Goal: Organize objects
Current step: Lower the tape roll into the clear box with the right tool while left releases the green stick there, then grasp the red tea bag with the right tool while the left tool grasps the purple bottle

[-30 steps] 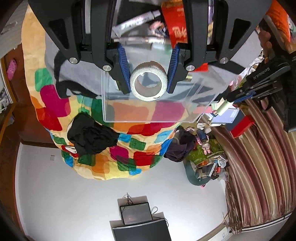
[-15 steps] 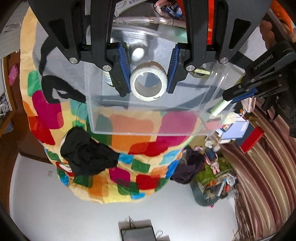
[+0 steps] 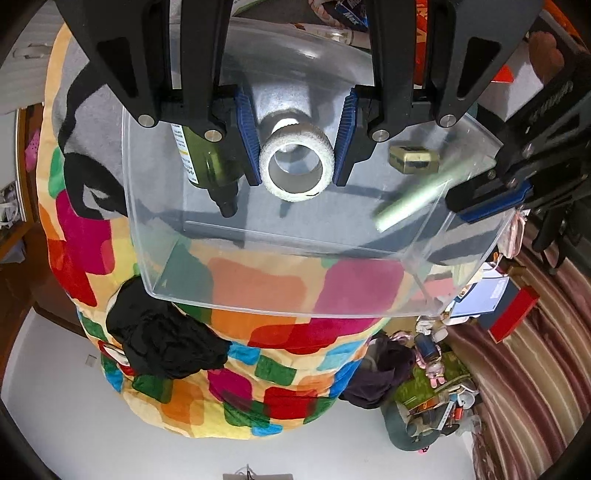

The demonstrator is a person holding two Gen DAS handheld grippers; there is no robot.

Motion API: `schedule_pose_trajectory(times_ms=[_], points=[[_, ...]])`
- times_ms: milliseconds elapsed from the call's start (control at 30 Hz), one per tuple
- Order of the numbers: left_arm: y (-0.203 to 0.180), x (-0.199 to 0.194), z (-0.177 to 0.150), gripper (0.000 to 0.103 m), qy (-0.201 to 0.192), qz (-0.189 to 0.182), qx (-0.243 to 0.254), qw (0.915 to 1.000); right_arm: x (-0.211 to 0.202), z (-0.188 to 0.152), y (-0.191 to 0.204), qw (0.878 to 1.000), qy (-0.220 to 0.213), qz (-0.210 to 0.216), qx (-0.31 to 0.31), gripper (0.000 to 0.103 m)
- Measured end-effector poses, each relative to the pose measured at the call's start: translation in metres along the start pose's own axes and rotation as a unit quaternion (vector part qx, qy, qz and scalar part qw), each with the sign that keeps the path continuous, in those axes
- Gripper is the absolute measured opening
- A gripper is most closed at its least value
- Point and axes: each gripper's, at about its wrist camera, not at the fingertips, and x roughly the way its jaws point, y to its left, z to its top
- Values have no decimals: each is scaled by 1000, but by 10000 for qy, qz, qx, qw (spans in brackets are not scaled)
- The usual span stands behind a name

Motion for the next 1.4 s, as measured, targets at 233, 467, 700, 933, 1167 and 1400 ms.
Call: schedule_pose_trajectory(times_ms=[233, 467, 700, 933, 1167, 1400], points=[[-17, -25, -7, 28, -271, 65, 298, 9992, -14, -3, -3, 9999, -105, 25, 28, 44], [-27, -55, -16, 49, -600, 178, 436, 9971, -52, -11, -5, 9986, -531, 5, 70, 56], [-26, -82, -28, 80, -853, 226, 317, 9956, -88, -31, 2, 9958, -910, 12, -42, 72], [-24, -96, -59, 91, -898, 201, 205, 9955, -108, -63, 16, 9936, -1093, 59, -296, 80], [-16, -89, -101, 91, -646, 67, 15, 9979, -89, -100, 22, 9958, -682, 484, -360, 81], [-10, -89, -129, 91, -473, 150, -112, 9987, -66, -117, 34, 9953, -446, 648, -567, 80]])
